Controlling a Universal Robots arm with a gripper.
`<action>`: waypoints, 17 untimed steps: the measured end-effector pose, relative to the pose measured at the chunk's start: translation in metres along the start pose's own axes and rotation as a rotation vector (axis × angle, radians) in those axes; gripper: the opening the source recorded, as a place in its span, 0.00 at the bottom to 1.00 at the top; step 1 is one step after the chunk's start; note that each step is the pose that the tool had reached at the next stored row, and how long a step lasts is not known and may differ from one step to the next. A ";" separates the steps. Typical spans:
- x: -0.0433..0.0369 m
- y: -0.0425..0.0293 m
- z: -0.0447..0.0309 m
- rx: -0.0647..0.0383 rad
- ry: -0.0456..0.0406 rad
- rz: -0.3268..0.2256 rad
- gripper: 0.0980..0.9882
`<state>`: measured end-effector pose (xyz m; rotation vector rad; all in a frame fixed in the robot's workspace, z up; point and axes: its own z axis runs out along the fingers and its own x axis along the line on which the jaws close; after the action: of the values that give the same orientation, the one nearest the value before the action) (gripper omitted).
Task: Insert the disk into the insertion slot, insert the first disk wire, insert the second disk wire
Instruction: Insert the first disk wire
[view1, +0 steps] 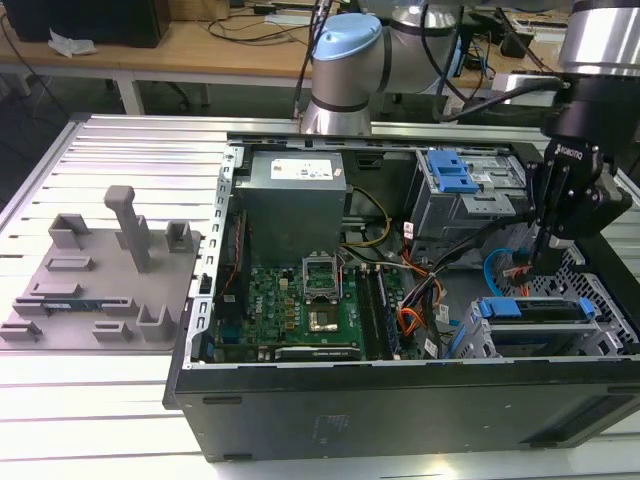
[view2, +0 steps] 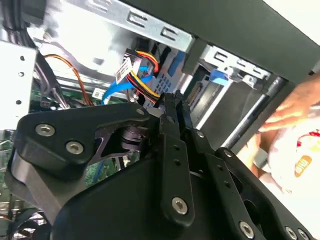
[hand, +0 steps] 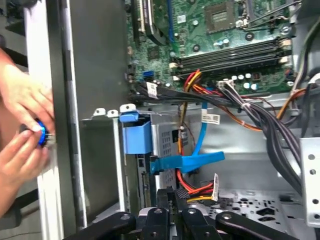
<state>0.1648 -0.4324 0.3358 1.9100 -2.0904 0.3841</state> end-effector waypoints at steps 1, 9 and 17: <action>0.0009 -0.0012 0.0005 -0.002 -0.0233 -0.001 0.07; 0.0123 -0.0074 0.0009 -0.013 -0.1493 -0.004 0.07; 0.0340 -0.0092 0.0029 -0.017 -0.1978 -0.006 0.07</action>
<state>0.1711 -0.4657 0.3461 2.0169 -2.2010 0.1817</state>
